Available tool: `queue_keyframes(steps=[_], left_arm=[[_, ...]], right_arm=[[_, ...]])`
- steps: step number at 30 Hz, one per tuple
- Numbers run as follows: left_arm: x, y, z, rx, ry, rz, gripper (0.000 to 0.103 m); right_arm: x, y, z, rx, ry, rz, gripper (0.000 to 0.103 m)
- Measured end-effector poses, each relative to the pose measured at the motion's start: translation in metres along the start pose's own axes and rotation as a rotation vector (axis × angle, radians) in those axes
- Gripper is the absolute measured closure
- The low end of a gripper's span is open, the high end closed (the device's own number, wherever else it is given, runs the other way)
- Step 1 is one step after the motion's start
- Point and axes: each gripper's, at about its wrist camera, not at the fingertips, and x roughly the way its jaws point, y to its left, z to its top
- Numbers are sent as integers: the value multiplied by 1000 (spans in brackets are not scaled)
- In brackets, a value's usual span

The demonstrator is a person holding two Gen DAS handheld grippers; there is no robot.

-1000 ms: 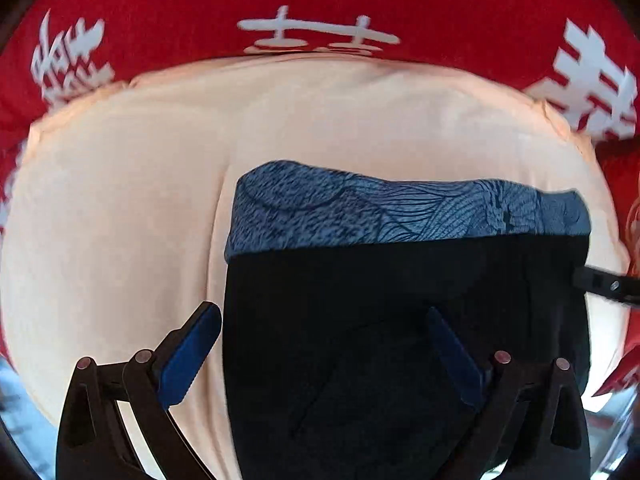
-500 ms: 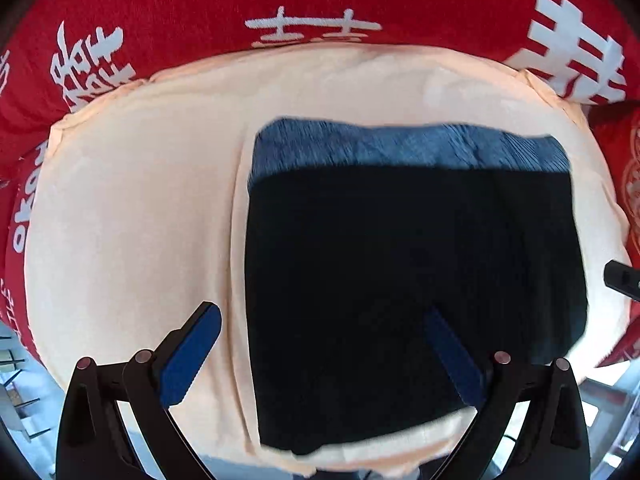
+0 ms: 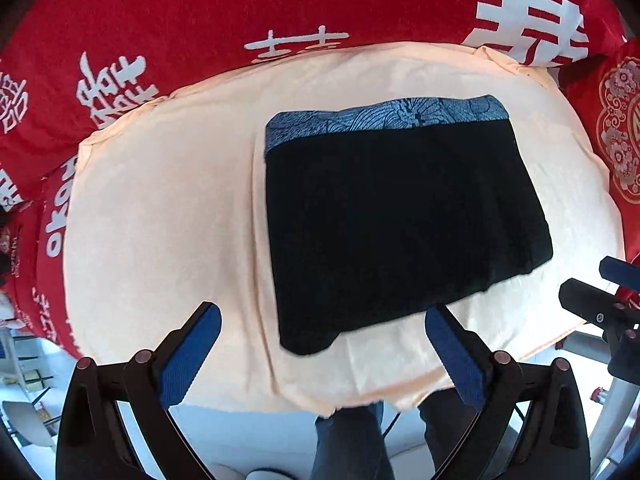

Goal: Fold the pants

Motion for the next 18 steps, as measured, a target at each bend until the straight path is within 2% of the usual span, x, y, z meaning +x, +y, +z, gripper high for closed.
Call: queue_keyframes(steps=[11,18], left_arm=[[-19,14,-8,-58,27,37,0],[-28,14,-5,-82,24,-19,0]], right_arm=[[-21,12,-8,16,26,-5,18],[-26,18,-7,0,39,4,18]])
